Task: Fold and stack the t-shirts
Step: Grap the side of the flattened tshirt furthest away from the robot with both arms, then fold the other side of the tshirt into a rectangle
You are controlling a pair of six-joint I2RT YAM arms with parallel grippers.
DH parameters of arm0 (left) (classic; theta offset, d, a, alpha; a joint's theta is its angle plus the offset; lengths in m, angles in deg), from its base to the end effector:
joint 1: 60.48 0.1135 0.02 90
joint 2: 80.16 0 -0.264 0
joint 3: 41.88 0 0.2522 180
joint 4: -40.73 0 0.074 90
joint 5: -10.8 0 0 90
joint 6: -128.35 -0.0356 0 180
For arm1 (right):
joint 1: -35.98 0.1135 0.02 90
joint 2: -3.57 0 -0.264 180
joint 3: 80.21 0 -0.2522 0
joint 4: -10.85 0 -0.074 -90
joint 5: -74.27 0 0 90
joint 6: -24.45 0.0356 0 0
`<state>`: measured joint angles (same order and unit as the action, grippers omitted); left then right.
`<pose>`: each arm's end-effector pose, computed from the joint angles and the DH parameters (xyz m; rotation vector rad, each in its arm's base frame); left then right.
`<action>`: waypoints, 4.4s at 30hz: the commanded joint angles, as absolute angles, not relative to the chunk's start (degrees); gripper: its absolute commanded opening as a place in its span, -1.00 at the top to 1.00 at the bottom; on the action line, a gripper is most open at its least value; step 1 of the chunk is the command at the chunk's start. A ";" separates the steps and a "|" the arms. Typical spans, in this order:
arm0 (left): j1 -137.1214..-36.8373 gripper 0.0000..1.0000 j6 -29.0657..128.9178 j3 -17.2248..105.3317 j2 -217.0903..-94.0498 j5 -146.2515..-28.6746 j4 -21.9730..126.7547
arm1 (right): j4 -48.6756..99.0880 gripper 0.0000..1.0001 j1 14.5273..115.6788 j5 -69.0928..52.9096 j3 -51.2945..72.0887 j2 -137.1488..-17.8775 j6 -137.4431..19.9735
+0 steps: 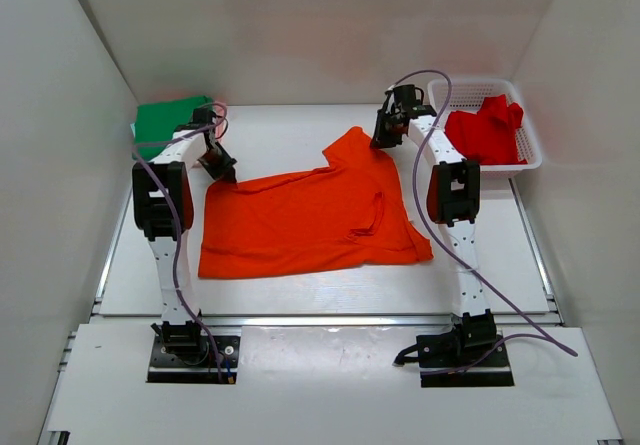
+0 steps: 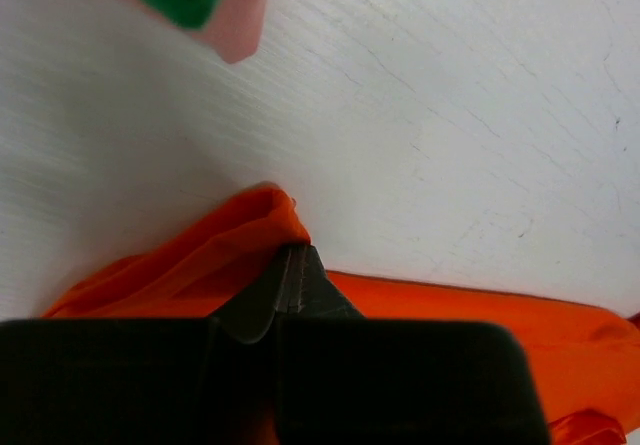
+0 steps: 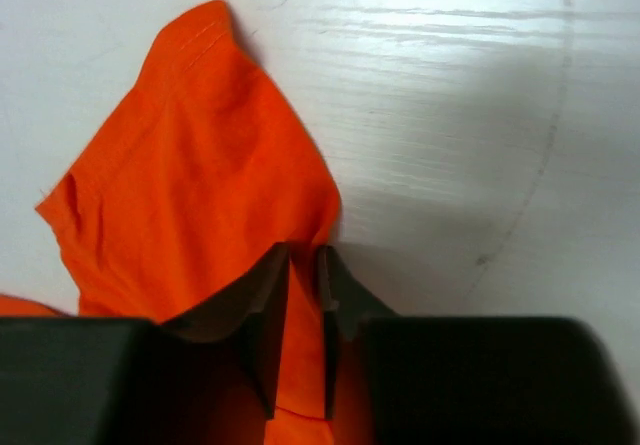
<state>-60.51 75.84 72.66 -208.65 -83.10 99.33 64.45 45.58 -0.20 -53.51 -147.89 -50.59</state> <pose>0.4619 -0.0027 0.1549 -0.9060 2.7188 -0.2338 0.5614 0.1046 0.1627 -0.0012 2.5003 0.5169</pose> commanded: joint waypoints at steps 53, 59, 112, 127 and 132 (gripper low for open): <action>-56.25 0.40 69.28 56.87 -188.79 -83.07 95.54 | 45.27 1.00 43.36 15.39 0.25 -107.09 -56.23; -56.26 0.28 72.35 66.18 -198.26 -83.77 95.97 | 45.52 0.99 43.88 15.91 0.34 -107.70 -56.15; -58.28 1.00 67.79 55.48 -185.21 -79.82 96.77 | 42.54 1.00 40.55 19.60 8.33 -99.62 -56.32; -56.00 1.00 66.82 42.73 -172.98 -79.29 97.21 | 39.73 1.00 38.62 19.25 22.12 -88.90 -57.03; -55.47 1.00 67.26 40.18 -170.35 -79.38 97.39 | 37.36 1.00 38.00 19.25 27.31 -85.56 -56.85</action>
<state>-56.03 67.69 41.64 -174.31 -80.00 97.69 41.25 38.68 18.64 25.63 -88.94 -56.16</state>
